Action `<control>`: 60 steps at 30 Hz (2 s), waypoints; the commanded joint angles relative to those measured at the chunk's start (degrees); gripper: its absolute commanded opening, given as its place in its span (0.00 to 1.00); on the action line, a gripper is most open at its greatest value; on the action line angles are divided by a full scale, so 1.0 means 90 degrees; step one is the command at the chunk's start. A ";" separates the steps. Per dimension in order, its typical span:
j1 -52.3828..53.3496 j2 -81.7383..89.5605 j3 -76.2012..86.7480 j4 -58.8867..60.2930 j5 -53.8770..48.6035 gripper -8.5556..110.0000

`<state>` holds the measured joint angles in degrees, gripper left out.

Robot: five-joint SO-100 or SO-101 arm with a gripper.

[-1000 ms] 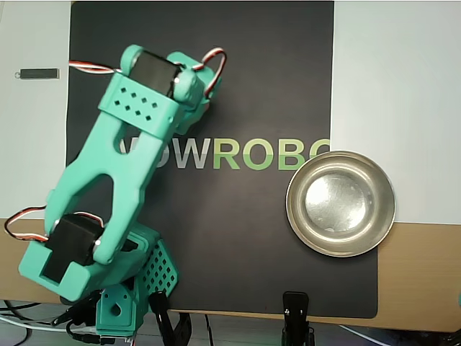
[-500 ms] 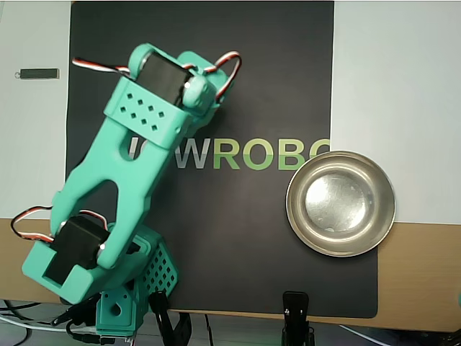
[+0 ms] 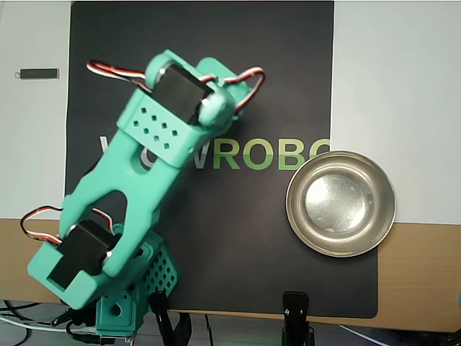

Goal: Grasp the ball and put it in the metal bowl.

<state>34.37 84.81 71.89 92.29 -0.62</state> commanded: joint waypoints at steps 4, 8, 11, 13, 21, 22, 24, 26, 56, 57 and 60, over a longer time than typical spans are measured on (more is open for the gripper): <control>0.0371 0.0264 -0.0254 -0.0010 0.0000 0.37; 0.0635 0.0244 -0.0244 -0.0059 0.0000 0.37; 0.0830 0.0244 -0.0225 -0.0059 0.0000 0.37; 0.0957 0.0244 -0.0176 -0.0059 0.0000 0.37; 0.1436 -0.0078 -0.0254 -0.0078 0.0010 0.37; 0.1494 -0.0127 -0.0254 -0.0078 0.0010 0.37; 0.1641 -0.0215 -0.0254 -0.0078 0.0010 0.37; 0.1758 -0.0244 -0.0264 -0.0078 0.0010 0.37; 0.3428 -0.1543 -0.1396 -0.0137 0.0010 0.37; 0.3457 -0.1641 -0.1494 -0.0137 0.0010 0.37; 0.3506 -0.1875 -0.1758 -0.0137 0.0010 0.37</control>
<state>65.30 68.29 59.85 90.97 -0.62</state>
